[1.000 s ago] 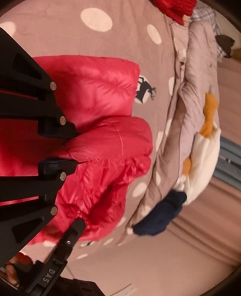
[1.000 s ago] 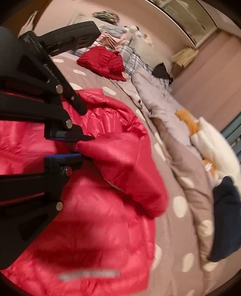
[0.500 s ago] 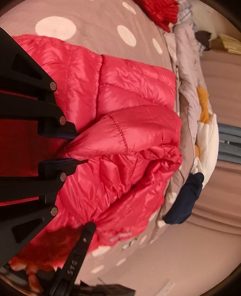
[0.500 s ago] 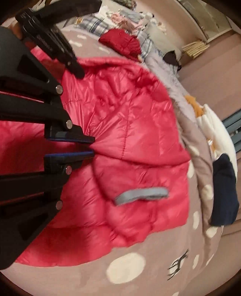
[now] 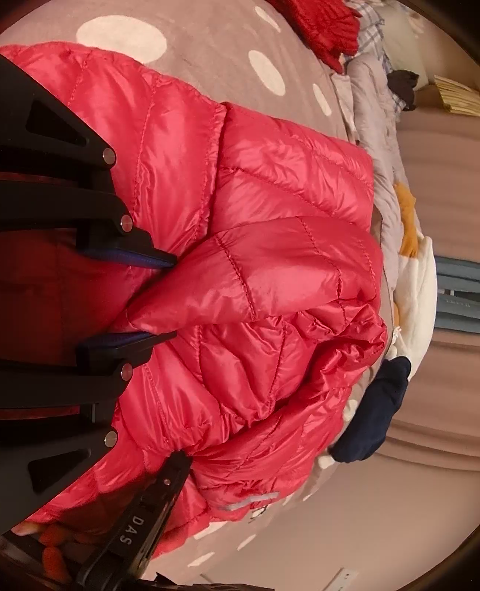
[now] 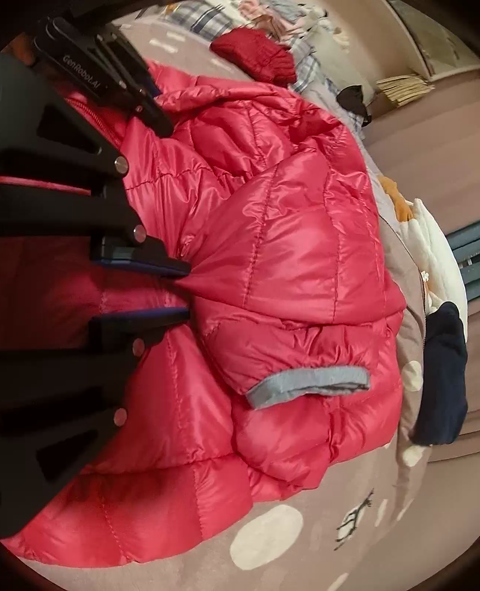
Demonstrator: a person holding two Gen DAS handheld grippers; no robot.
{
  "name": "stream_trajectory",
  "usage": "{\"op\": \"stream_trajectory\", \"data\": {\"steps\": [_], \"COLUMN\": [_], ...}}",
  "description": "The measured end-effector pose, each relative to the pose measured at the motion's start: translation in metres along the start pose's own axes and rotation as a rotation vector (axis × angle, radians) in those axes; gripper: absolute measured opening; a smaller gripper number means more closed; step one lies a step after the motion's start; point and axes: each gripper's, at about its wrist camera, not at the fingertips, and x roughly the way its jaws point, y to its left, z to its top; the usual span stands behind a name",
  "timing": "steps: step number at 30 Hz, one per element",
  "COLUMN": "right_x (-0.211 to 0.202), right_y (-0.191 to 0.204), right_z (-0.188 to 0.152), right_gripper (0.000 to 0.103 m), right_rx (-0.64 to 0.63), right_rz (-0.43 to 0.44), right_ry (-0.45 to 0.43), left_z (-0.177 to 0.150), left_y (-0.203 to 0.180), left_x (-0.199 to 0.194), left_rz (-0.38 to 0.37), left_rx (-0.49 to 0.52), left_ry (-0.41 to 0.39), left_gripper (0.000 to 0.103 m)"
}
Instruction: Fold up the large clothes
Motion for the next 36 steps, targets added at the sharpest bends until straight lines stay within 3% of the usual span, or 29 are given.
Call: {"op": "stream_trajectory", "data": {"steps": [3,5,7,9,13,16,22,26,29,33,36], "right_x": [-0.002,-0.010,-0.028,-0.050,-0.102,-0.128,-0.166,-0.175,-0.173,-0.168,-0.159], "right_y": [-0.002,-0.005,-0.007,-0.008,-0.027,-0.049,-0.084,-0.100,-0.108,-0.100,-0.083], "right_z": [0.001,0.003,0.001,0.000,-0.016,-0.036,-0.092,-0.132,-0.156,-0.172,-0.168], "right_gripper": [0.019,0.026,0.056,0.072,0.082,0.088,0.093,0.094,0.095,0.098,0.099], "right_rx": [0.005,0.029,0.025,0.003,0.017,0.101,0.188,0.254,0.323,0.401,0.434], "right_rz": [0.016,0.030,0.032,0.016,0.012,0.031,-0.014,-0.004,0.053,0.133,0.259], "right_ry": [-0.003,-0.001,0.007,-0.036,-0.135,-0.173,-0.236,-0.224,-0.211,-0.228,-0.190], "left_z": [0.002,0.004,0.003,0.002,-0.011,-0.029,-0.081,-0.111,-0.124,-0.138,-0.143], "left_y": [-0.004,-0.012,-0.014,-0.009,0.017,0.041,0.099,0.124,0.128,0.132,0.133], "left_x": [-0.001,-0.009,-0.025,-0.046,-0.102,-0.127,-0.142,-0.128,-0.136,-0.140,-0.137], "left_rz": [0.024,0.074,0.112,0.085,0.065,0.065,0.107,0.027,-0.030,-0.219,-0.338], "left_rx": [0.017,0.037,0.035,0.002,-0.112,-0.200,-0.434,-0.610,-0.640,-0.711,-0.760], "left_ry": [0.008,-0.004,-0.026,-0.057,-0.191,-0.245,-0.219,-0.142,-0.182,-0.183,-0.165], "left_gripper": [0.036,0.042,0.047,0.050,0.090,0.091,0.095,0.095,0.095,0.095,0.095]}}
